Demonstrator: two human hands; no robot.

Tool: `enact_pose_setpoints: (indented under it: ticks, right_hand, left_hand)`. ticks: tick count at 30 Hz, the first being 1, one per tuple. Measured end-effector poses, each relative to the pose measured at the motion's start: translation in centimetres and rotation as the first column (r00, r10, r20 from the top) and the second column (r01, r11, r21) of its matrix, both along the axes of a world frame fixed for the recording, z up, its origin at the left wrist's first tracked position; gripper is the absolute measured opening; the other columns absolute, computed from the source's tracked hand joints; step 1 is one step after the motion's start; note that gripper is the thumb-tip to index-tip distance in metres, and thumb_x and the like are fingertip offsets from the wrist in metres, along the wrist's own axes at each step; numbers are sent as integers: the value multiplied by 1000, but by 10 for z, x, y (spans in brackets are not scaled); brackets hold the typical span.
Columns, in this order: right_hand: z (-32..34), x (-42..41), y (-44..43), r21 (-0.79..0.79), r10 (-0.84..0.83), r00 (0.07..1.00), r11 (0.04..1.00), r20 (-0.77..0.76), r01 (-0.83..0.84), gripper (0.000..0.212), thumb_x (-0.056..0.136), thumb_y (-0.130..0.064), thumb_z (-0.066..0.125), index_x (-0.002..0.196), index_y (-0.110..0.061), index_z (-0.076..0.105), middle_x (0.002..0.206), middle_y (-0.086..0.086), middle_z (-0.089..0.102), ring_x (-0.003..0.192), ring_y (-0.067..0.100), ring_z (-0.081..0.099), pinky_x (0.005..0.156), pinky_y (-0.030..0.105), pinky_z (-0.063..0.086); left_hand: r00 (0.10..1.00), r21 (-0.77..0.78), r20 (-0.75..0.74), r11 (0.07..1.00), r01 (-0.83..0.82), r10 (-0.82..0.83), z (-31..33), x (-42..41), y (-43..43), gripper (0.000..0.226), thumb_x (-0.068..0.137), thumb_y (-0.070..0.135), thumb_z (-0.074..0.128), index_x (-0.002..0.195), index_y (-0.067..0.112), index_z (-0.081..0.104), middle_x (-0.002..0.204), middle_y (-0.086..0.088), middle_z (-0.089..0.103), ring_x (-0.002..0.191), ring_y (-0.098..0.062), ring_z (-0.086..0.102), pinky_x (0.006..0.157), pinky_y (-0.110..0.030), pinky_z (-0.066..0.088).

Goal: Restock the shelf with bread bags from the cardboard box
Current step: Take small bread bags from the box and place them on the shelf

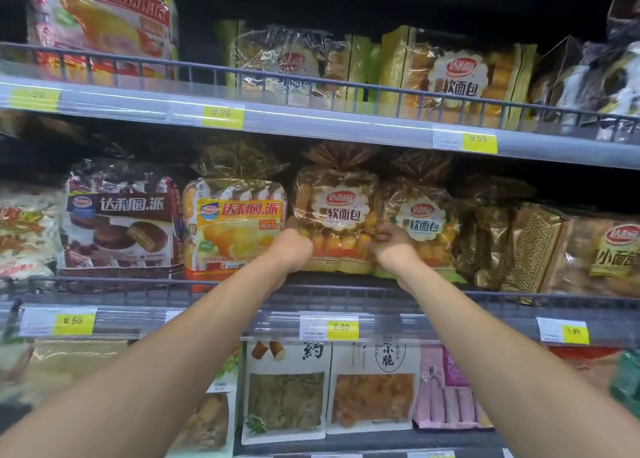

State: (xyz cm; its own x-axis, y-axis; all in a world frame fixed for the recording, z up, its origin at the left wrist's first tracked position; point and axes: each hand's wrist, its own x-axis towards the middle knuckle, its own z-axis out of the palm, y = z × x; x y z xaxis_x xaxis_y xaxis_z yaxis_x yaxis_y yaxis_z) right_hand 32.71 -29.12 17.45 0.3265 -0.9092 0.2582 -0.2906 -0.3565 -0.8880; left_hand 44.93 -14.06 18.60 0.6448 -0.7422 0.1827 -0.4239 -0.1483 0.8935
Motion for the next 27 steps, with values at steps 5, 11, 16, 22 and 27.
enact_pose_setpoints:
  ticks: [5,11,16,22,27]
  right_hand:
    - [-5,-4,3,1,34,993,999,-117,-34,63,92,-9,68,149,-13,42,145,5,54,130,25,53,110,37,44]
    - [-3,-10,5,-55,49,980,997,-191,-61,72,92,-18,69,154,-18,31,147,6,51,131,27,51,108,38,44]
    - [-3,-15,6,-136,20,972,989,-234,-53,58,90,-26,70,140,-21,40,128,5,59,108,24,58,90,33,49]
    - [-7,-20,6,-237,41,947,964,-318,-122,37,91,-25,64,127,-27,55,117,3,62,98,21,59,82,31,51]
    - [-11,-16,5,-282,84,912,936,-401,-210,45,90,-25,65,134,-32,58,140,4,55,113,23,59,87,30,52]
  left_hand:
    - [999,116,34,993,-28,24,0,-5,-3,47,102,5,38,149,5,37,150,-14,44,136,-32,42,100,-34,39]
    - [997,143,57,988,-55,47,1,-18,-5,47,98,13,45,143,1,40,144,-15,46,112,-27,48,91,-34,45]
    - [996,124,59,989,-80,73,-2,-23,-7,49,92,15,51,138,1,41,136,-14,50,109,-27,50,90,-36,48]
    - [984,180,171,980,-81,50,-8,-31,-10,37,87,23,54,121,11,48,132,-12,49,107,-28,53,95,-39,50]
    - [981,193,184,981,17,-54,-9,-25,-16,54,90,17,51,144,19,45,126,-6,55,107,-26,53,94,-33,48]
